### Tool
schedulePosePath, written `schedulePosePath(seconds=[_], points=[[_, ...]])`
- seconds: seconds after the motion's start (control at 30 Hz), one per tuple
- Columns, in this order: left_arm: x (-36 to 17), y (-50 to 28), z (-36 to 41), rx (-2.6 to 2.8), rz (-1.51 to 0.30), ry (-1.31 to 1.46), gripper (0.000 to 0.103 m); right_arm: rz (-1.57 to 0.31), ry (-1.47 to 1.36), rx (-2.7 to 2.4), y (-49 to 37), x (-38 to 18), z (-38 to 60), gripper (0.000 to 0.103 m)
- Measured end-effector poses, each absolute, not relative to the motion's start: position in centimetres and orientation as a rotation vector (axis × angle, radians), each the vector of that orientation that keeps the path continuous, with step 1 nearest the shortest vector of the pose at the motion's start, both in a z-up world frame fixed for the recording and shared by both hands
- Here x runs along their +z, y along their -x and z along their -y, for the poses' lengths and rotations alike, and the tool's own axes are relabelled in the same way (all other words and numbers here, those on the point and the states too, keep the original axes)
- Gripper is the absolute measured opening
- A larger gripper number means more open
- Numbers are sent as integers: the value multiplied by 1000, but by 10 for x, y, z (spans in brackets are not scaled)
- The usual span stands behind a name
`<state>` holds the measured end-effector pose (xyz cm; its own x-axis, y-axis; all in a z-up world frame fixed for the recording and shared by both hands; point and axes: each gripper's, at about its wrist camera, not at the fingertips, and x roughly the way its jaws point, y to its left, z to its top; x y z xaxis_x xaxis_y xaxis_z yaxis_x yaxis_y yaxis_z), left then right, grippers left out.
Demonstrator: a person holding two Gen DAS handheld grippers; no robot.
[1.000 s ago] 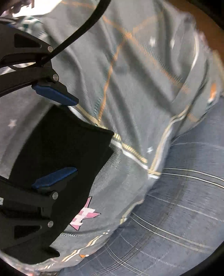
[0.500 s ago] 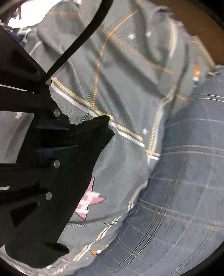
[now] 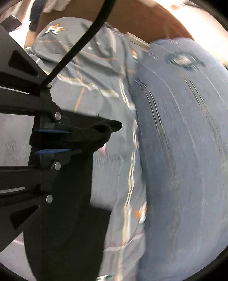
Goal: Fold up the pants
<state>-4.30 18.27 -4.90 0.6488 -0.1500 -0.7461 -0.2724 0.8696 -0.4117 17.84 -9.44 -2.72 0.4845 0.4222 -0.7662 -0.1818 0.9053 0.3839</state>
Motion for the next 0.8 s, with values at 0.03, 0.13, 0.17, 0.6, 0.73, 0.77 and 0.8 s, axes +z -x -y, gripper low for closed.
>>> schedulePosePath(seconds=[0.03, 0.13, 0.17, 0.6, 0.73, 0.77, 0.8], points=[[-46, 34, -174, 51, -877, 509, 70, -1007, -301, 367, -178, -33, 110, 15], [-40, 1, -145, -3, -885, 432, 70, -1014, -355, 359, -178, -49, 136, 15], [-40, -10, -133, -27, -881, 404, 70, -1014, -386, 373, -179, -55, 142, 15], [-58, -92, -69, -128, -816, 193, 70, -1089, -285, 549, -227, -59, 74, 59], [-68, -116, -69, -145, -840, 178, 57, -1147, -154, 508, -249, -62, 35, 64], [-68, -115, -70, -166, -842, 199, 54, -1161, -119, 487, -252, -62, 27, 62], [-67, -113, -70, -190, -835, 218, 53, -1175, -99, 478, -255, -62, 23, 49]])
